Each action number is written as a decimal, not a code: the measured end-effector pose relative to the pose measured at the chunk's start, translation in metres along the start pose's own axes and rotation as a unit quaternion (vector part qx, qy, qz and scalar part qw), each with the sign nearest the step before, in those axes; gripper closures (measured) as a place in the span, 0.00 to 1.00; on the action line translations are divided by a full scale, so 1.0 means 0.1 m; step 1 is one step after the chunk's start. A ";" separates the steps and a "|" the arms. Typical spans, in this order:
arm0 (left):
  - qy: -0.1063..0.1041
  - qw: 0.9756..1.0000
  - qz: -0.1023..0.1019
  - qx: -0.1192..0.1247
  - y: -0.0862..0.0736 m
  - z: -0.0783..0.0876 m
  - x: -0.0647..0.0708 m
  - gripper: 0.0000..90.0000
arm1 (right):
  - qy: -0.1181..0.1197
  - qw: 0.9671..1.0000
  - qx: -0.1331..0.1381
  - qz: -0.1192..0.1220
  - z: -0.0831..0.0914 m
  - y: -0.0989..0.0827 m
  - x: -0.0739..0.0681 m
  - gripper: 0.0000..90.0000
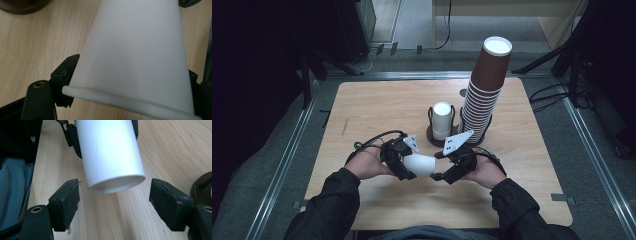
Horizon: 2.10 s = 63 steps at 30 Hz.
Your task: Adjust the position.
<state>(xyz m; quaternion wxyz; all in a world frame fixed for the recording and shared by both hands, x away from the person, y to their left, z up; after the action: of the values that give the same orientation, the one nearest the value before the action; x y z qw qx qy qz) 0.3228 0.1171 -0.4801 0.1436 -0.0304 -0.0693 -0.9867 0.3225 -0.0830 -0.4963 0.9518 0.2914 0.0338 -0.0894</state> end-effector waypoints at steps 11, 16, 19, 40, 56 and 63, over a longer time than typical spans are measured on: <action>-0.006 1.000 -0.011 -0.009 0.11 -0.06 0.06 0.27 | 0.001 1.000 -0.015 0.013 -0.09 0.05 -0.04 0.27; -0.010 1.000 -0.016 -0.007 0.15 -0.06 0.11 0.27 | -0.004 0.999 -0.030 0.025 -0.14 0.08 -0.08 0.28; -0.008 1.000 -0.015 -0.012 0.16 -0.07 0.11 0.27 | -0.006 0.999 -0.033 0.035 -0.16 0.09 -0.09 0.34; -0.015 0.999 -0.001 0.032 0.10 -0.01 0.09 0.08 | -0.009 0.999 -0.028 0.035 -0.09 0.07 -0.07 0.38; -0.045 0.985 0.033 0.162 -0.24 0.23 -0.03 0.07 | -0.006 0.999 0.020 0.024 0.06 0.04 -0.01 0.37; -0.069 0.978 0.036 0.195 -0.22 0.25 -0.02 0.08 | 0.009 0.999 0.038 0.025 0.10 0.04 -0.02 0.37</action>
<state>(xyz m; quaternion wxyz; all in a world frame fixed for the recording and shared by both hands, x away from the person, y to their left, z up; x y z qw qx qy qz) 0.3195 0.1427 -0.4581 0.1767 -0.0722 -0.2692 -0.9440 0.3210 -0.0856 -0.4855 0.9416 0.3291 0.0318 -0.0637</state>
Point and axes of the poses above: each handheld gripper's, and its own axes: z roughly backward along the jaws, y roughly out of its top, x roughly to its right, the point moved 2 cm from there along -z, roughly forward along the jaws, and after that the axes turned 15 degrees about -x, right-handed, at the moved point
